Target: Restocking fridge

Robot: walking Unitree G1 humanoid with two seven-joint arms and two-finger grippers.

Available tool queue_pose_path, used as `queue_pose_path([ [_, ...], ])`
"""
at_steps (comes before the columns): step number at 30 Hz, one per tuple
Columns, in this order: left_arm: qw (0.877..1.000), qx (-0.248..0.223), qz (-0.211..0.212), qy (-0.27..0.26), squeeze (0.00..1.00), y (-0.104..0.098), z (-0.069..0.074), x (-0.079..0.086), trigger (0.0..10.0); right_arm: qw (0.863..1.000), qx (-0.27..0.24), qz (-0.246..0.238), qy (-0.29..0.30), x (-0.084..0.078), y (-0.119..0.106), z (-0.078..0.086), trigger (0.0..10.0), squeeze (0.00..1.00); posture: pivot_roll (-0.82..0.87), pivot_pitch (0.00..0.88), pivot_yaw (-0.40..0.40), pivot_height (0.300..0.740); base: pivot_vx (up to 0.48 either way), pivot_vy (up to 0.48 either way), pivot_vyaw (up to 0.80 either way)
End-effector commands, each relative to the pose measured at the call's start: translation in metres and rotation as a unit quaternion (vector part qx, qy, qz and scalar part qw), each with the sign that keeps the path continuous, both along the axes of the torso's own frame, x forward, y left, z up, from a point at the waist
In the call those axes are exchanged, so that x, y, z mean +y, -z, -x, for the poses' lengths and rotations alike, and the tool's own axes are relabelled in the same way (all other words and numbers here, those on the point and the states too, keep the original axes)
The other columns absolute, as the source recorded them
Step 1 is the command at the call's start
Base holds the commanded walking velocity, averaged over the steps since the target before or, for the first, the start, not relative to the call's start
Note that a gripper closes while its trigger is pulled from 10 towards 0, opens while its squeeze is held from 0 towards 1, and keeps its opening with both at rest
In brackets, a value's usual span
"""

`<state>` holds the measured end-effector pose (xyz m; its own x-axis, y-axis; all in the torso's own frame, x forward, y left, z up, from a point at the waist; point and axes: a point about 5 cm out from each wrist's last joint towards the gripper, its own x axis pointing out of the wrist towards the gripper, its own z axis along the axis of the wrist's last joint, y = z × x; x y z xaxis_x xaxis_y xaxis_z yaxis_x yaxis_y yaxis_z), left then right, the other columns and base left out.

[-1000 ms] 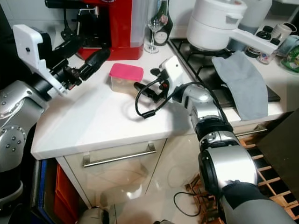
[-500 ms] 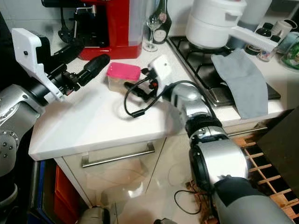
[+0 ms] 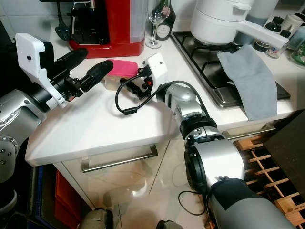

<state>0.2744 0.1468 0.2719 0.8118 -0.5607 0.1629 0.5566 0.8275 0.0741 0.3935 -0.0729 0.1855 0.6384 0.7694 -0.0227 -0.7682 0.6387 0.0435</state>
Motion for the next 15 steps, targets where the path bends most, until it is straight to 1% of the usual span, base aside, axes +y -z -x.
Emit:
queue_pose_path([
  [1, 1.000, 0.003, -0.001, 0.010, 0.00, 0.000, 0.001, -0.005, 10.0, 1.000, -0.002, -0.027, -0.009, 0.003, -0.013, -0.003, 0.0, 0.00, 0.26, 0.101, -0.067, 0.740, 0.000, 0.000, 0.00],
  [3, 1.000, 0.004, -0.001, 0.011, 0.00, 0.001, 0.001, -0.006, 10.0, 0.999, -0.001, -0.040, -0.012, 0.003, -0.015, -0.003, 0.0, 0.00, 0.26, 0.098, -0.069, 0.740, 0.000, 0.000, 0.00],
  [4, 1.000, 0.005, 0.001, 0.012, 0.00, 0.001, 0.000, -0.007, 10.0, 0.998, -0.006, -0.050, -0.024, 0.004, -0.018, -0.002, 0.0, 0.00, 0.25, 0.093, -0.072, 0.740, 0.000, 0.000, 0.00],
  [5, 1.000, 0.005, 0.001, 0.012, 0.00, 0.001, 0.000, -0.007, 10.0, 0.998, -0.006, -0.050, -0.024, 0.004, -0.018, -0.002, 0.0, 0.00, 0.25, 0.093, -0.072, 0.740, 0.000, 0.000, 0.00],
  [8, 1.000, 0.003, 0.005, 0.010, 0.00, 0.000, 0.000, -0.006, 10.0, 0.995, -0.023, -0.080, -0.056, 0.007, -0.025, 0.000, 0.0, 0.00, 0.25, 0.090, -0.075, 0.740, 0.000, 0.000, 0.00],
  [11, 1.000, 0.002, 0.006, 0.009, 0.00, -0.001, -0.001, -0.006, 10.0, 0.993, -0.030, -0.090, -0.065, 0.007, -0.027, 0.001, 0.0, 0.00, 0.25, 0.088, -0.076, 0.740, 0.000, 0.000, 0.00],
  [12, 1.000, 0.002, 0.006, 0.008, 0.00, 0.000, -0.001, -0.005, 10.0, 0.989, -0.040, -0.112, -0.085, 0.007, -0.030, 0.003, 0.0, 0.00, 0.24, 0.086, -0.077, 0.740, 0.000, 0.000, 0.00],
  [15, 1.000, 0.002, 0.007, 0.007, 0.00, 0.000, -0.001, -0.006, 10.0, 0.984, -0.055, -0.132, -0.109, 0.010, -0.032, 0.007, 0.0, 0.00, 0.24, 0.083, -0.076, 0.740, 0.000, 0.000, 0.00],
])
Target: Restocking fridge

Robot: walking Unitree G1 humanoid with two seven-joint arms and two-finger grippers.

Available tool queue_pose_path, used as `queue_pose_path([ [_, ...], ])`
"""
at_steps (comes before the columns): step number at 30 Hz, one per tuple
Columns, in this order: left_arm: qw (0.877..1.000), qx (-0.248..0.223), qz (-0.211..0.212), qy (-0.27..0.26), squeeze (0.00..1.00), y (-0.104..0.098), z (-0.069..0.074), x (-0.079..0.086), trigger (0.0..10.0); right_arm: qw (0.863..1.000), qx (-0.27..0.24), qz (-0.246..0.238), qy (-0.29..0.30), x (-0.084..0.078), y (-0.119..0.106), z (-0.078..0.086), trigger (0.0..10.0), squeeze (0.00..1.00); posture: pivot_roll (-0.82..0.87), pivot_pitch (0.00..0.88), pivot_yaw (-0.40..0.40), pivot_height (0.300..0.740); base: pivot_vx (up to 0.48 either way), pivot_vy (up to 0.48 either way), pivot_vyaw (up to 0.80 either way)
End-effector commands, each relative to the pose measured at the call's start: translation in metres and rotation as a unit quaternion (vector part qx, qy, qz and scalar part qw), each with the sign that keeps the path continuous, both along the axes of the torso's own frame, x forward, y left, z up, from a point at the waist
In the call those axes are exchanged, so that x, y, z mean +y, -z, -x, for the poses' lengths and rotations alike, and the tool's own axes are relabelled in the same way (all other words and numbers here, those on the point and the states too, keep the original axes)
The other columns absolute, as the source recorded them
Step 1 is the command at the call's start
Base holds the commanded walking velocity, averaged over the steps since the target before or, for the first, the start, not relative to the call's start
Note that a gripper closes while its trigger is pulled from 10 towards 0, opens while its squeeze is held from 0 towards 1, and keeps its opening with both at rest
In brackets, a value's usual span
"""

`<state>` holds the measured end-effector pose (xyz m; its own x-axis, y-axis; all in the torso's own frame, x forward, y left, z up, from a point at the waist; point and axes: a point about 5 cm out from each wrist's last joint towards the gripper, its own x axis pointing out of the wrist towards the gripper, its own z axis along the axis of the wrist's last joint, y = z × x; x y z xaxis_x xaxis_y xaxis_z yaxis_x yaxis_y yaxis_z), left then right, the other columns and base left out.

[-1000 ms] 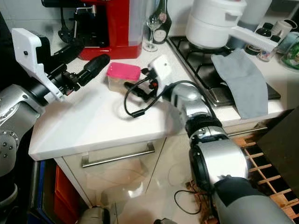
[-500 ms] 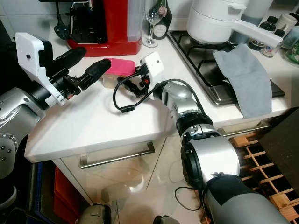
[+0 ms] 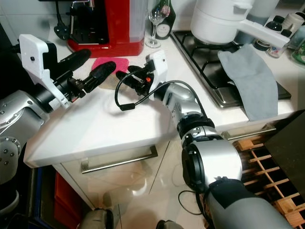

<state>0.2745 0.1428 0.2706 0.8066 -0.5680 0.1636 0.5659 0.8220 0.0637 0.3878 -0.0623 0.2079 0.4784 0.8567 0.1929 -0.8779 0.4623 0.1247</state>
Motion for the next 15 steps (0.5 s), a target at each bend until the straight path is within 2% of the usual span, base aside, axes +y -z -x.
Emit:
queue_pose_path([
  [1, 1.000, -0.001, 0.002, 0.002, 0.00, -0.001, -0.001, -0.002, 10.0, 0.999, -0.028, -0.022, -0.012, -0.001, -0.010, 0.001, 0.0, 0.00, 0.24, 0.083, -0.076, 0.740, 0.000, 0.000, 0.00],
  [4, 1.000, -0.003, 0.006, 0.003, 0.00, -0.002, -0.003, -0.003, 10.0, 0.995, -0.055, -0.062, -0.056, 0.006, -0.012, 0.010, 0.0, 0.00, 0.22, 0.076, -0.080, 0.740, 0.000, 0.000, 0.00],
  [6, 1.000, -0.008, 0.012, 0.003, 0.00, -0.005, -0.003, -0.002, 10.0, 0.990, -0.073, -0.089, -0.085, 0.010, -0.013, 0.025, 0.0, 0.00, 0.22, 0.073, -0.081, 0.740, 0.000, 0.000, 0.00],
  [7, 1.000, -0.009, 0.015, 0.003, 0.00, -0.006, -0.003, -0.002, 10.0, 0.987, -0.078, -0.101, -0.094, 0.013, -0.013, 0.033, 0.0, 0.06, 0.21, 0.073, -0.080, 0.740, 0.000, 0.000, 0.00],
  [8, 1.000, -0.009, 0.015, 0.003, 0.00, -0.006, -0.003, -0.002, 10.0, 0.987, -0.078, -0.101, -0.094, 0.013, -0.013, 0.033, 0.0, 0.06, 0.21, 0.073, -0.080, 0.740, 0.000, 0.000, 0.00],
  [9, 1.000, -0.010, 0.016, 0.003, 0.00, -0.006, -0.003, -0.002, 10.0, 0.984, -0.080, -0.114, -0.108, 0.014, -0.012, 0.047, 0.0, 0.09, 0.21, 0.068, -0.084, 0.740, 0.000, 0.000, 0.00],
  [12, 1.000, -0.010, 0.016, 0.004, 0.00, -0.007, -0.004, -0.002, 10.0, 0.981, -0.079, -0.123, -0.124, 0.014, -0.014, 0.066, 0.0, 0.08, 0.21, 0.065, -0.086, 0.740, 0.000, 0.000, 0.00],
  [13, 1.000, -0.010, 0.016, 0.004, 0.00, -0.007, -0.004, -0.002, 10.0, 0.981, -0.079, -0.123, -0.124, 0.014, -0.014, 0.066, 0.0, 0.08, 0.21, 0.065, -0.086, 0.740, 0.000, 0.000, 0.00],
  [15, 1.000, -0.012, 0.019, 0.005, 0.00, -0.008, -0.005, -0.003, 10.0, 0.984, -0.082, -0.114, -0.111, 0.014, -0.015, 0.075, 0.0, 0.00, 0.19, 0.055, -0.088, 0.740, 0.000, 0.000, 0.00],
])
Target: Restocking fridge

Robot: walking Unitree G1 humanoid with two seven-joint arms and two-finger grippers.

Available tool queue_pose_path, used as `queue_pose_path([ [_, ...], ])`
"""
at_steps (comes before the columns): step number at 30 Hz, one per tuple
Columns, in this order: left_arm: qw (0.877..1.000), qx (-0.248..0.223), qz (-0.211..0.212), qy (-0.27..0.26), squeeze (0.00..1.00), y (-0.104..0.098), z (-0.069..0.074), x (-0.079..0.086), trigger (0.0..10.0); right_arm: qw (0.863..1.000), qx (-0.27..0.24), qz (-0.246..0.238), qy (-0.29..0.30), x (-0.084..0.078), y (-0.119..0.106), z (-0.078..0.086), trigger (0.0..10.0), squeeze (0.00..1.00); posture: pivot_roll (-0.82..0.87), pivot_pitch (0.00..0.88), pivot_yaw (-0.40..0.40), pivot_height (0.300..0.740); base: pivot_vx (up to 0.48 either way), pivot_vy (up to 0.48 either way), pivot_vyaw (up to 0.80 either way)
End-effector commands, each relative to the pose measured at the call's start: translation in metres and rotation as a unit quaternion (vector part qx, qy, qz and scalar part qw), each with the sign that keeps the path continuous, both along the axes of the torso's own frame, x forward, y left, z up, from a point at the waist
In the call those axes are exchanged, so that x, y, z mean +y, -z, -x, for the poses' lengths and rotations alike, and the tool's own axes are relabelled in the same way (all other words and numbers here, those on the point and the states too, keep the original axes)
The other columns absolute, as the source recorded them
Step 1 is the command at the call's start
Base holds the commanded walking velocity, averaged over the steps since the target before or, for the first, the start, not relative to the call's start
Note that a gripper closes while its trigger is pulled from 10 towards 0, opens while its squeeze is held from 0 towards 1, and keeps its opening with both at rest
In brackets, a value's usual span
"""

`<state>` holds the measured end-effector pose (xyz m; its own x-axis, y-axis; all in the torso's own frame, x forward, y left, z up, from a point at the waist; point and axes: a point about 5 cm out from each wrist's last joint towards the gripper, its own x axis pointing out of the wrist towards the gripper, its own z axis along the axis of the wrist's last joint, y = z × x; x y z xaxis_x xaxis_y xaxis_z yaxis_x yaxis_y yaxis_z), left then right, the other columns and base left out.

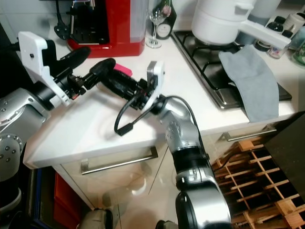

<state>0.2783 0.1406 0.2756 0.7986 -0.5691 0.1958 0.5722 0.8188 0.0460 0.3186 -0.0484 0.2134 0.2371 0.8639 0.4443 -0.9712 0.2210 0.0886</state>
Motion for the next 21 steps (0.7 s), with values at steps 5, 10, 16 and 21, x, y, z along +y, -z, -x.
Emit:
queue_pose_path([
  [5, 1.000, -0.007, 0.008, 0.002, 0.00, -0.003, -0.003, -0.002, 10.0, 0.993, -0.041, 0.006, 0.115, -0.013, -0.027, 0.009, 10.0, 0.00, 0.18, 0.046, -0.087, 0.740, 0.000, 0.000, 0.00],
  [10, 1.000, -0.008, 0.010, 0.004, 0.00, -0.002, -0.005, -0.004, 10.0, 0.979, -0.013, -0.011, 0.202, -0.029, -0.034, -0.003, 10.0, 1.00, 0.17, 0.038, -0.090, 0.740, 0.000, 0.000, 0.00],
  [16, 0.996, 0.002, -0.062, -0.067, 0.00, 0.019, -0.011, 0.012, 10.0, 0.939, 0.049, 0.087, 0.329, -0.046, 0.009, -0.027, 10.0, 1.00, 0.17, 0.031, -0.091, 0.740, 0.000, 0.000, 0.00],
  [21, 0.979, -0.008, -0.022, -0.203, 0.00, 0.016, -0.013, 0.050, 10.0, 0.931, 0.056, 0.111, 0.344, -0.043, 0.029, -0.022, 10.0, 1.00, 0.19, 0.032, -0.094, 0.740, 0.000, 0.000, 0.00],
])
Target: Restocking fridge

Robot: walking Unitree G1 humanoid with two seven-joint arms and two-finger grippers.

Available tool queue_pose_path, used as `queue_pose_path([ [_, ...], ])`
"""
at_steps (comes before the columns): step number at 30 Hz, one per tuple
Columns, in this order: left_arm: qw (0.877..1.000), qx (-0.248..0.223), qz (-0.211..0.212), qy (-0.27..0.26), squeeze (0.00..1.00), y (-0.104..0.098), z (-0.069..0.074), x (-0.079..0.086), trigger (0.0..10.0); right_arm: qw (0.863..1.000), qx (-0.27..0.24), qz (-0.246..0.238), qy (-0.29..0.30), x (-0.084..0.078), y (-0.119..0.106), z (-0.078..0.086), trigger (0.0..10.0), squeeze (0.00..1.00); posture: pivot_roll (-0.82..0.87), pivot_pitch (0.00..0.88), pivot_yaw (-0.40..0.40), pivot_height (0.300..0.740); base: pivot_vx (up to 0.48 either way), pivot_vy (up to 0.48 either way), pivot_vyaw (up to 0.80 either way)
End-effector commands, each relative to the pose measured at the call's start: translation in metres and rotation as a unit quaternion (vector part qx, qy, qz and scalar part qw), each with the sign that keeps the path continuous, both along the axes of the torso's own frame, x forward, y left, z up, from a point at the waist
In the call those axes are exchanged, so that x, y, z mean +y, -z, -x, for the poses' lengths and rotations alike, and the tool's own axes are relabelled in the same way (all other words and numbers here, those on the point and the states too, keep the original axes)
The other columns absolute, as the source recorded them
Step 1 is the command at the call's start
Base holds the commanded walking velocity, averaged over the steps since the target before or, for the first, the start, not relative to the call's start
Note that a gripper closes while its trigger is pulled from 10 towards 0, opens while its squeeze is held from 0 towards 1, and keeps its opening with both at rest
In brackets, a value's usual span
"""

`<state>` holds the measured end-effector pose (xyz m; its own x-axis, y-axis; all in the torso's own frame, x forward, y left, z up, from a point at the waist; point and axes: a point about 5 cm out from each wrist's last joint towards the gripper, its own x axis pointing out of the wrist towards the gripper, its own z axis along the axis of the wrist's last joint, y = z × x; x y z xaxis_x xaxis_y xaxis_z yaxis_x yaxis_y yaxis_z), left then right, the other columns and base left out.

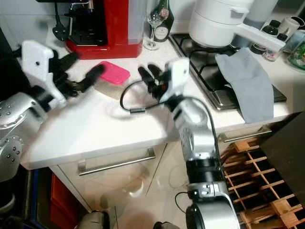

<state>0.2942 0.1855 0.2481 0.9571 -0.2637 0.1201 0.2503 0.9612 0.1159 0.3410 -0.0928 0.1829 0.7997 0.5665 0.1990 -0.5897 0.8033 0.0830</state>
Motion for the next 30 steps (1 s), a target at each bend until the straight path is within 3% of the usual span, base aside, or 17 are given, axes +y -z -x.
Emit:
queue_pose_path([
  [1, 0.998, -0.039, 0.029, -0.029, 0.00, -0.013, 0.005, 0.006, 10.0, 1.000, -0.014, 0.009, 0.008, 0.003, 0.000, 0.001, 10.0, 1.00, 0.19, 0.032, -0.094, 0.740, 0.000, 0.000, 0.00],
  [6, 0.994, -0.060, 0.063, -0.064, 0.00, -0.006, 0.022, 0.005, 10.0, 1.000, -0.023, 0.013, -0.006, 0.014, 0.008, 0.006, 10.0, 1.00, 0.20, 0.034, -0.092, 0.740, 0.000, 0.000, 0.00],
  [11, 0.997, -0.068, 0.037, -0.026, 0.00, -0.001, 0.030, -0.013, 10.0, 0.999, -0.020, 0.012, -0.024, 0.018, 0.010, 0.006, 10.0, 1.00, 0.21, 0.030, -0.096, 0.740, 0.000, 0.000, 0.00],
  [14, 0.998, -0.066, 0.019, -0.012, 0.00, 0.004, 0.031, -0.020, 10.0, 0.999, -0.016, 0.017, -0.032, 0.020, 0.011, 0.004, 10.0, 1.00, 0.21, 0.018, -0.100, 0.740, 0.000, 0.000, 0.00],
  [18, 0.998, -0.061, 0.025, -0.013, 0.00, 0.007, 0.028, -0.022, 10.0, 0.998, -0.010, 0.026, -0.064, 0.025, 0.012, 0.005, 10.0, 1.00, 0.20, 0.010, -0.104, 0.740, 0.000, 0.000, 0.00],
  [30, 0.997, -0.071, 0.032, -0.008, 0.00, 0.007, 0.026, -0.026, 10.0, 0.993, -0.020, 0.056, -0.097, 0.018, 0.005, -0.011, 10.0, 1.00, 0.20, 0.000, -0.105, 0.740, 0.000, 0.000, 0.00],
])
